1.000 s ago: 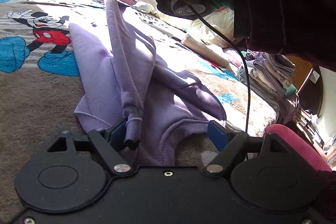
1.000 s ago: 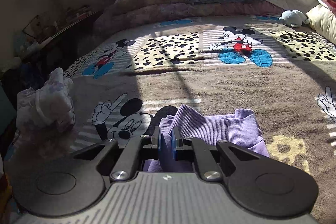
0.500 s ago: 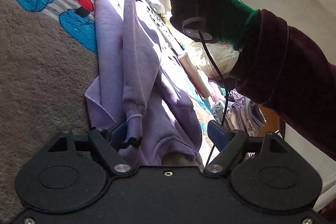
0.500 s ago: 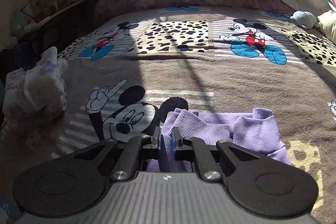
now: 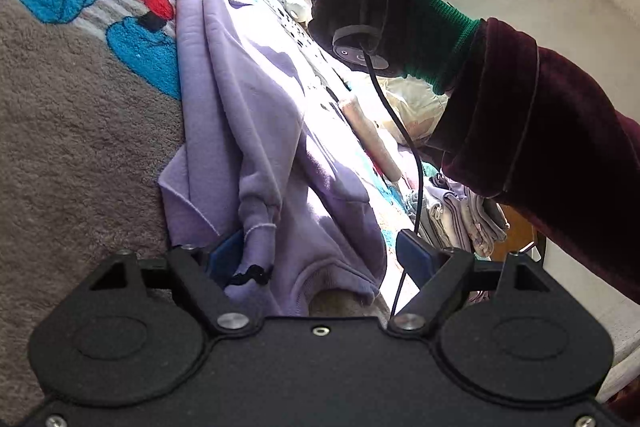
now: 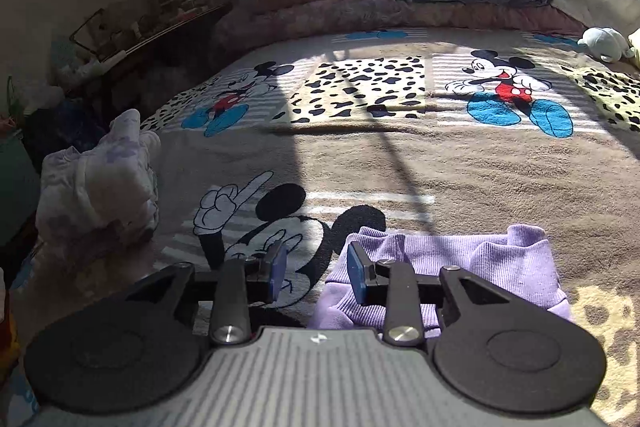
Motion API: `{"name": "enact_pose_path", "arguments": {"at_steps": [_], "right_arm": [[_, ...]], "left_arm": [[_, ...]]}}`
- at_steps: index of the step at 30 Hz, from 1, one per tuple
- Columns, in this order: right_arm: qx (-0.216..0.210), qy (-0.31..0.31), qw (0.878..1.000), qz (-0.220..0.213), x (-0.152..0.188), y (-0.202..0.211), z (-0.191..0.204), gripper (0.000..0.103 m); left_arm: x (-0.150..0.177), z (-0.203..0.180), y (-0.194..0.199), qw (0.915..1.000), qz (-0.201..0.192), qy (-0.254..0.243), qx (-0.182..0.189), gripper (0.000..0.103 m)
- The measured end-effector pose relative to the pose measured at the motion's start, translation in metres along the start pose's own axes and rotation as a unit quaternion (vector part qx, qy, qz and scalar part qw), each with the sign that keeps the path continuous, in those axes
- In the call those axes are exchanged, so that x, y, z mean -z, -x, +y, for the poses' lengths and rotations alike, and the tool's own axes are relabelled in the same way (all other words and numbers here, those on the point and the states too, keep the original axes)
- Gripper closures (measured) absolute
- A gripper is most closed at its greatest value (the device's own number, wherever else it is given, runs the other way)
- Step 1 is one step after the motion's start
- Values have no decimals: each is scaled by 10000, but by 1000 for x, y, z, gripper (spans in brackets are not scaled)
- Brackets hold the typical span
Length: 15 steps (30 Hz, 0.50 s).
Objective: Fold clothes
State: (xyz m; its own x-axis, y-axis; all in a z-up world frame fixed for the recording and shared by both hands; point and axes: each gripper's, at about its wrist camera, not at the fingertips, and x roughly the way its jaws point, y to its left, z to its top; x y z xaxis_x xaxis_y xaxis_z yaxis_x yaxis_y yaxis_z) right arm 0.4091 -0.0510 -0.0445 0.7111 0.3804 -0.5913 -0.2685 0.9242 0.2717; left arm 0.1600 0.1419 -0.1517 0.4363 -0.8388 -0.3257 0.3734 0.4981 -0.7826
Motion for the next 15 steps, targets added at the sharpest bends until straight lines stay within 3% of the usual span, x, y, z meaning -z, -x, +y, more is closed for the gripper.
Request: {"name": "enact_pose_path", "arguments": {"at_steps": [4, 8, 15], "right_arm": [[-145, 117, 9996, -216, 12, 44, -11, 58], [-271, 491, 9980, -294, 52, 93, -9, 57], [-441, 623, 9957, -516, 118, 151, 0, 55]], "left_arm": [[-1, -8, 0, 9998, -9, -148, -115, 17], [-2, -21, 0, 9985, -52, -465, -282, 16], [4, -37, 16, 9917, -112, -1103, -647, 15]]}}
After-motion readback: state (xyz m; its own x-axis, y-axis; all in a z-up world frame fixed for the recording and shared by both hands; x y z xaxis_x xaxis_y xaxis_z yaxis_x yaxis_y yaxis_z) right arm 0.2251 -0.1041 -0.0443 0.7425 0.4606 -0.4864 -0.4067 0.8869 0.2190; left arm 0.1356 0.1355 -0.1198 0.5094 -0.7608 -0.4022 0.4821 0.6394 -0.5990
